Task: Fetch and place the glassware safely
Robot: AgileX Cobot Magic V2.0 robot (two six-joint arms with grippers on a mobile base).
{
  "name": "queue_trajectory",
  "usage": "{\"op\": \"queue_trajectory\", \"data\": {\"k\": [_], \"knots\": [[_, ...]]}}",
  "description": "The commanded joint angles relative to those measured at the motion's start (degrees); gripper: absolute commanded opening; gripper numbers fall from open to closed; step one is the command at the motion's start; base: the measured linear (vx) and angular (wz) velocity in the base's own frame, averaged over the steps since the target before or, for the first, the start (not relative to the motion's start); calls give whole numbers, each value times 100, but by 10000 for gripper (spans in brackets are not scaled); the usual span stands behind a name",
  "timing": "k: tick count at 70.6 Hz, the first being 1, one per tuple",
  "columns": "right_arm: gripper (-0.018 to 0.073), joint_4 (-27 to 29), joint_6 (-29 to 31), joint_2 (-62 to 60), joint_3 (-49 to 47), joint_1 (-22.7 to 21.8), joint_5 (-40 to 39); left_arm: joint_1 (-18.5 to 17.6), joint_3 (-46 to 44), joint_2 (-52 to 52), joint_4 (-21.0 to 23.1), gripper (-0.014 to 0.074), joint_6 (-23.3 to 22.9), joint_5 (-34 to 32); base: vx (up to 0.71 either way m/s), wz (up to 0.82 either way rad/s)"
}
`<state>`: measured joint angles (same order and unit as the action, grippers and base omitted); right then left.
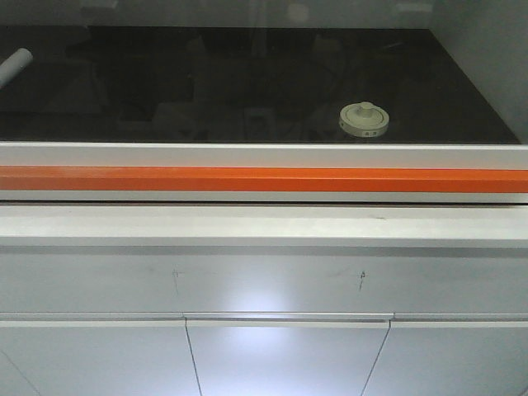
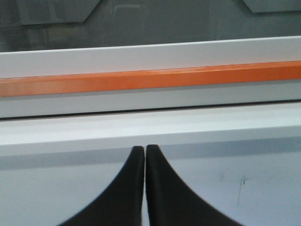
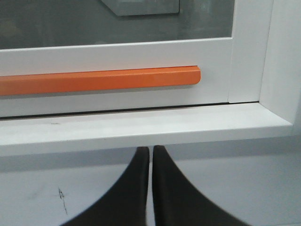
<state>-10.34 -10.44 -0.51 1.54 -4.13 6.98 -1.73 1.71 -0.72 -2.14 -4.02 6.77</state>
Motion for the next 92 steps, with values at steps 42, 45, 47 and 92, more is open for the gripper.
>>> {"op": "queue_trajectory", "data": {"k": [42, 45, 47, 92], "knots": [[-1, -42, -30, 1672, -3203, -13, -1159, -43, -3642, 2451, -139, -7, 1, -1418, 0, 0], [-1, -42, -30, 1930, -3448, -13, -1166, -43, -3951, 2772, -139, -7, 1, -1326, 0, 0], [-1, -42, -30, 2098, -3599, -13, -1181, -43, -4190, 3033, -139, -7, 1, -1288, 0, 0], [-1, -42, -81, 4214, -4283, -13, -1306, -43, -5147, 5255, -115, -7, 2, -891, 0, 0]]}}
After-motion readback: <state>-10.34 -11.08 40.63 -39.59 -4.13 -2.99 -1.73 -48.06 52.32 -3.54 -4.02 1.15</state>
